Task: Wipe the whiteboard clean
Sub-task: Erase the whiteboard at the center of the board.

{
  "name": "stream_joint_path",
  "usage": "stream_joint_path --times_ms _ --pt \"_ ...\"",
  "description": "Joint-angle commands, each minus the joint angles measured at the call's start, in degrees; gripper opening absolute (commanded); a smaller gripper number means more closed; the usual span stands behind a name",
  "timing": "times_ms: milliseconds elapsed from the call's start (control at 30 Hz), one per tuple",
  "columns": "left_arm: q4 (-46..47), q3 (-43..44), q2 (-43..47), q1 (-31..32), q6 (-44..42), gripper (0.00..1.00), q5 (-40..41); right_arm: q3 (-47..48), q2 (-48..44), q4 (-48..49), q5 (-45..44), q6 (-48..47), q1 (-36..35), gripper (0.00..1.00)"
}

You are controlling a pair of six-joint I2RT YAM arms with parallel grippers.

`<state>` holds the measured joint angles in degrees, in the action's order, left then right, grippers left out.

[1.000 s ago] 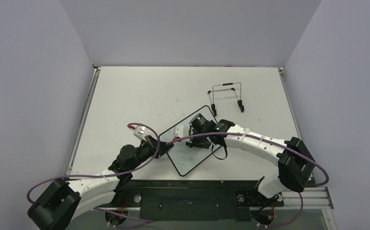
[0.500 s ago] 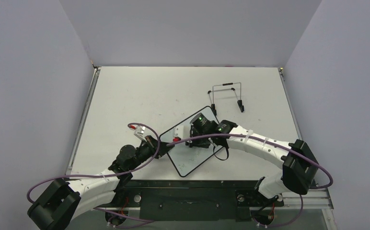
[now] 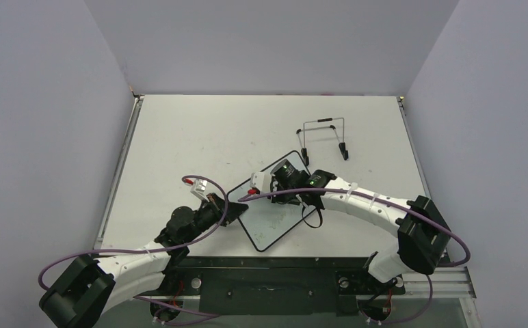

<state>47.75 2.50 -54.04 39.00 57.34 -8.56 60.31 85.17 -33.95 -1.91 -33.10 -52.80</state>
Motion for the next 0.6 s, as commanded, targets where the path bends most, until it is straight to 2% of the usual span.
stream_joint_path --times_ms 0,167,233,400,567 --pt "11.57 2.88 1.21 0.39 1.64 0.00 -2.44 -0.47 -1.02 2.88 -1.97 1.64 -0.31 0.00" --pt "12.27 2.71 1.03 0.39 2.09 0.00 -2.28 -0.58 -2.00 -1.54 7.50 -3.09 -5.44 0.00" --pt "12.01 2.74 1.15 0.38 2.16 0.00 -2.00 0.01 -2.41 -3.06 8.44 -3.85 -7.71 0.00" --pt "12.60 3.10 0.01 0.48 2.47 0.00 -1.36 2.92 -0.30 -4.24 7.08 -3.60 -12.24 0.00" --pt "13.75 3.27 -1.29 0.48 3.51 0.00 -1.05 3.82 1.58 -2.68 1.95 -2.53 -14.99 0.00"
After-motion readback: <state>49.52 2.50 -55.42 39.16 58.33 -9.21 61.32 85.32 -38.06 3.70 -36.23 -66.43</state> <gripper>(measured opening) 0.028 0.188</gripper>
